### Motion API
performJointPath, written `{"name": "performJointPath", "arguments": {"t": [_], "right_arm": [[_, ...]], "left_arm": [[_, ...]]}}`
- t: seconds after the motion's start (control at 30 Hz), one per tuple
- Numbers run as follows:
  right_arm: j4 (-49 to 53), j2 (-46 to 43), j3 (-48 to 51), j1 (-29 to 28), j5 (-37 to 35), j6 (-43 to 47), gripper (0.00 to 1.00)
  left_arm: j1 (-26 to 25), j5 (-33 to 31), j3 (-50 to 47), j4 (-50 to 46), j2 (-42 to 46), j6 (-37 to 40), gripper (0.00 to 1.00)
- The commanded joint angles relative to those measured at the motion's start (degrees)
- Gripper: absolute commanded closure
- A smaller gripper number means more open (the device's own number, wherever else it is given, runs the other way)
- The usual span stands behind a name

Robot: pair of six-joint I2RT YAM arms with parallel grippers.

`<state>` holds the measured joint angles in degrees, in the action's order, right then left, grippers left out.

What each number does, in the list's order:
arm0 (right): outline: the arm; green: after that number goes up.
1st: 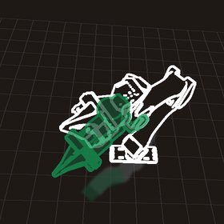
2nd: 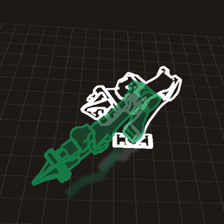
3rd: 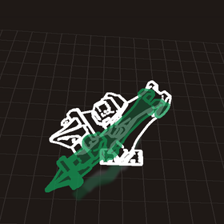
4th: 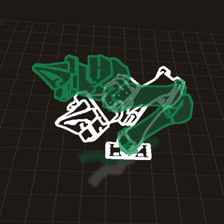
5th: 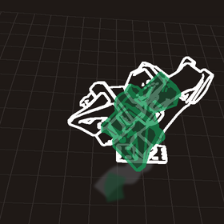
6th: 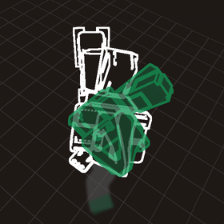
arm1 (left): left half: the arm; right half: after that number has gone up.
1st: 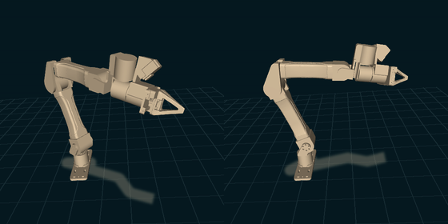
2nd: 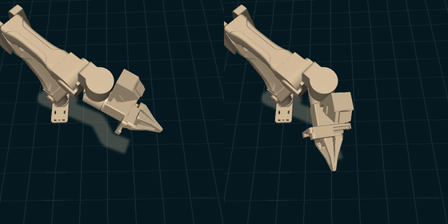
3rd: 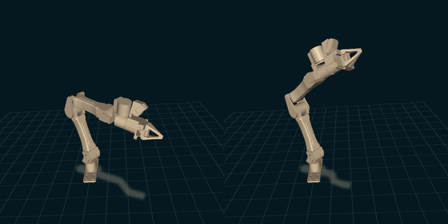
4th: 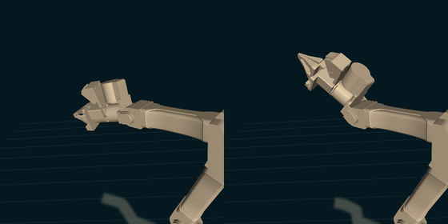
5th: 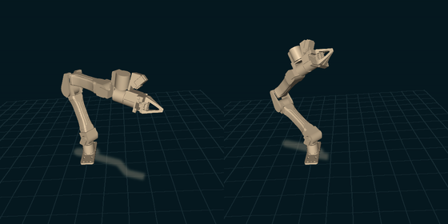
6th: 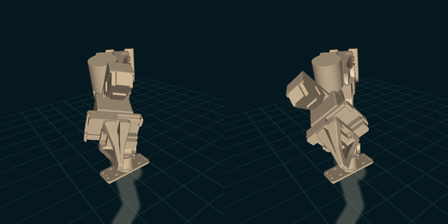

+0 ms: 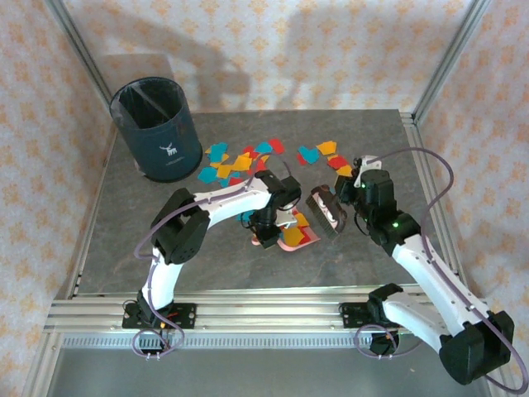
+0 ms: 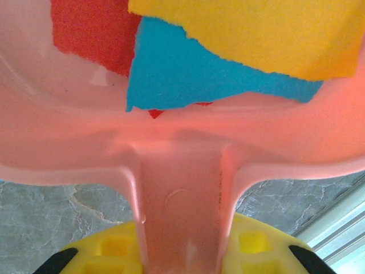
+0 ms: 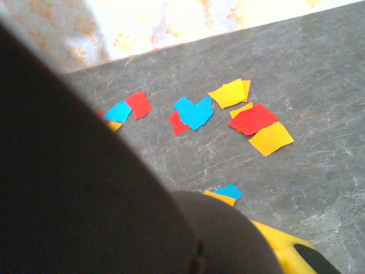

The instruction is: Sweep away the paper scraps from the table

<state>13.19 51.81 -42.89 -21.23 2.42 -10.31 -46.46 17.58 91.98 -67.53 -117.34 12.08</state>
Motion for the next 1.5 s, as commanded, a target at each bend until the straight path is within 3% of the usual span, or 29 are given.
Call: {"name": "performJointPath", "arguments": {"t": [0.0, 0.13, 0.3, 0.6, 0.97, 1.47], "right_arm": [[-1.52, -2.09, 0.07, -0.31, -5.61, -1.80, 1.00], [-0.36, -4.76, 1.16, 0.04, -13.34, -3.21, 1.00], [1.76, -6.15, 1.92, 2.54, -14.19, -4.17, 1.00], [2.02, -5.69, 2.58, 3.78, -7.70, -3.75, 1.00], [1.31, -3.85, 2.35, 3.75, -3.05, -3.32, 1.00], [0.82, -2.42, 2.62, 3.70, -0.57, -3.57, 1.00]], "left_arm": [[0.52, -2.02, -1.11, 1.76, 3.67, 0.04, 1.00], [1.27, -4.00, -2.67, 4.22, 6.87, -1.00, 1.00], [2.71, -4.15, -3.24, 5.39, 10.57, -2.05, 1.00], [8.72, -3.83, -0.04, 3.96, 14.94, -5.30, 1.00], [14.16, -6.18, 12.38, -1.67, 15.12, -8.56, 1.00], [27.12, -3.06, 30.22, -4.76, 11.95, -13.13, 1.00]]}}
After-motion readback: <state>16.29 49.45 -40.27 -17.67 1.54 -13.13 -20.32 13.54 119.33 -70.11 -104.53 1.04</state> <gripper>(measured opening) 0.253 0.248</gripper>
